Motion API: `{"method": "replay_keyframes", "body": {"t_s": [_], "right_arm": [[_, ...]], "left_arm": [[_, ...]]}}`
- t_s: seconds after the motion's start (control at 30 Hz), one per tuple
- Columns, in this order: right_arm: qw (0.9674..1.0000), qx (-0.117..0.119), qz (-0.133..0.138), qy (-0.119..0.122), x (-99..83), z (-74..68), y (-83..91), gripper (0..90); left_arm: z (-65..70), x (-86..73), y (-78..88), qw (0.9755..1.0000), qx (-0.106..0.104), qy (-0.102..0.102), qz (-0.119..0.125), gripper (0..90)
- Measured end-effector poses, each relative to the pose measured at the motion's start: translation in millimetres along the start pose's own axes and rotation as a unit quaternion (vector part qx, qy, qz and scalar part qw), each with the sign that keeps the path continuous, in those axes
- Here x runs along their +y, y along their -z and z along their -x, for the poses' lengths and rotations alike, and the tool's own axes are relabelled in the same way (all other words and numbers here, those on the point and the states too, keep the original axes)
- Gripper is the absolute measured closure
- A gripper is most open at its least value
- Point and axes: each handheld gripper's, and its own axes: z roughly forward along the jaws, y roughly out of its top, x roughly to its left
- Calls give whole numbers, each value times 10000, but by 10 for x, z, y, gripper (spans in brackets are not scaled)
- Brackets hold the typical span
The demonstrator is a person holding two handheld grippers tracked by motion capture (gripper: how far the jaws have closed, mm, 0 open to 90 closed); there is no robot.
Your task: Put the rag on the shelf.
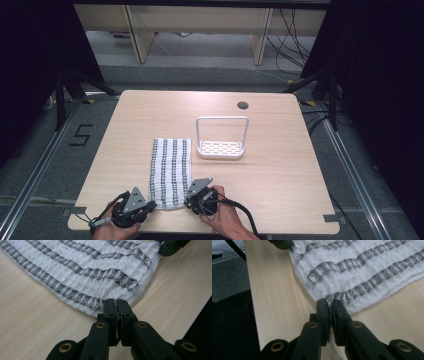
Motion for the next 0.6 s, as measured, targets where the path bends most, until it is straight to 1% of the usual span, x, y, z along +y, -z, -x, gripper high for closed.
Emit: {"method": "replay_keyframes", "body": {"t_s": [0.03,0.07,0.1,0.13,0.17,0.2,0.23,0.27,0.3,0.33,0.37,0.4,0.43,0.47,0.5,0.53,0.57,0.6], "right_arm": [[10000,15,68,-56,8,-1,15,863],[9999,-24,88,-77,19,1,42,864],[9999,-3,153,-73,26,7,53,864],[9998,-11,185,-54,36,16,72,865],[9997,-14,235,-42,47,26,93,866],[9997,-10,228,-70,60,30,123,867],[9996,-35,269,-19,71,48,142,868],[9996,-33,294,-18,82,60,171,869],[9993,-9,369,-80,93,61,194,869],[9992,35,389,-94,108,70,224,870],[9989,10,466,-68,124,81,247,870],[9987,33,508,-60,146,93,276,870],[9986,4,531,-54,171,96,308,871],[9986,4,531,-54,171,96,308,871],[9982,19,600,-53,197,98,333,871],[9976,-52,688,6,264,100,398,871],[9974,-69,718,49,288,105,416,871],[9971,-47,753,54,322,109,443,872]], "left_arm": [[0,0,0,10000,0,0,0,865],[10,10,24,9999,-18,80,78,865],[5,19,36,10000,-11,38,69,865],[8,26,39,9999,-29,89,128,865],[14,40,61,9998,-22,55,189,865],[8,52,75,9998,-4,-12,219,865],[1,63,95,9997,-45,-5,221,865],[7,77,117,9995,-51,76,297,865],[-7,94,135,9993,-81,69,350,865],[-27,113,166,9995,-62,12,324,865],[-24,129,182,9992,-98,82,378,865],[-35,150,205,9993,-83,21,371,866],[-52,172,236,9995,-85,-71,299,865],[-52,172,236,9995,-85,-71,299,866],[-70,198,251,9992,-108,-40,375,866],[-106,250,288,9988,-166,5,456,866],[-121,289,317,9988,-158,-2,466,866],[-135,333,344,9986,-193,-2,483,866]]}}
